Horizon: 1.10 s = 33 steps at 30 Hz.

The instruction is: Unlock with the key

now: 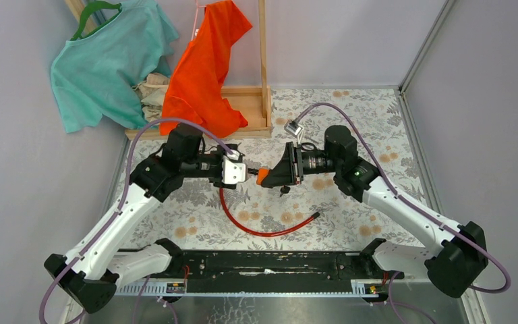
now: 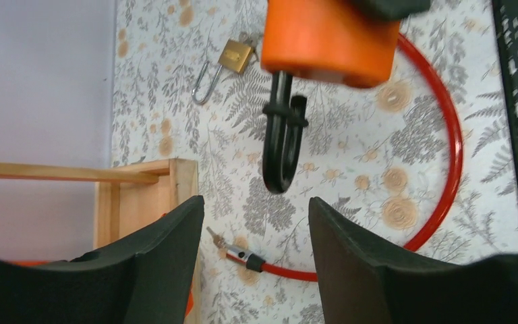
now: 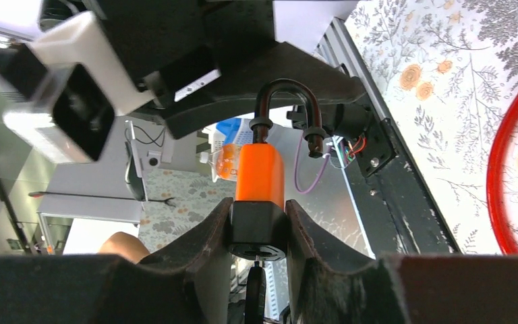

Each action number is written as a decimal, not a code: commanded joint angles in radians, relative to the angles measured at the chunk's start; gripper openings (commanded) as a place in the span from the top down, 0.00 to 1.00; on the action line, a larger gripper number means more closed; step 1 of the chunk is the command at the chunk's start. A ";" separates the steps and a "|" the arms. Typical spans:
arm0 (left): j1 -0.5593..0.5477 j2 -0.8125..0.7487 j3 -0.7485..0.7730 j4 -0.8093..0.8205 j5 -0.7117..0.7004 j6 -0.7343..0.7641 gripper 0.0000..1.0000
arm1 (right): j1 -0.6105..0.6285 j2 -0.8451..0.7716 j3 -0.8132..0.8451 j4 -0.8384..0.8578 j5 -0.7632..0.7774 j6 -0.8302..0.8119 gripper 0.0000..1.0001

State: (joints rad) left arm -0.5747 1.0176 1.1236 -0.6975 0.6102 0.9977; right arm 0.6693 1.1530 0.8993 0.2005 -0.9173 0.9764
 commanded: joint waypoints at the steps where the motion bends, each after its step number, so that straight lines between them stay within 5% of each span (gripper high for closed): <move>1: 0.002 0.025 0.081 -0.020 0.101 -0.110 0.36 | -0.007 0.013 0.087 -0.029 -0.012 -0.088 1.00; 7: 0.002 0.030 0.073 0.051 0.064 -0.125 0.44 | -0.007 0.033 0.084 0.005 -0.010 -0.059 1.00; 16: -0.011 0.002 -0.015 0.128 -0.061 0.052 0.70 | -0.007 0.083 0.034 0.213 -0.016 0.110 1.00; 27: -0.120 -0.131 -0.330 0.579 -0.403 0.331 0.86 | -0.010 0.185 -0.050 0.432 0.057 0.321 1.00; 30: -0.120 -0.105 -0.324 0.590 -0.441 0.317 0.83 | -0.011 0.208 -0.083 0.491 0.044 0.360 1.00; 33: -0.119 -0.083 -0.318 0.563 -0.457 0.263 0.49 | -0.021 0.220 -0.094 0.478 0.050 0.344 1.00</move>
State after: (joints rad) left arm -0.6868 0.9230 0.7940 -0.2596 0.2138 1.2861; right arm 0.6651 1.3735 0.8055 0.5537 -0.8852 1.2819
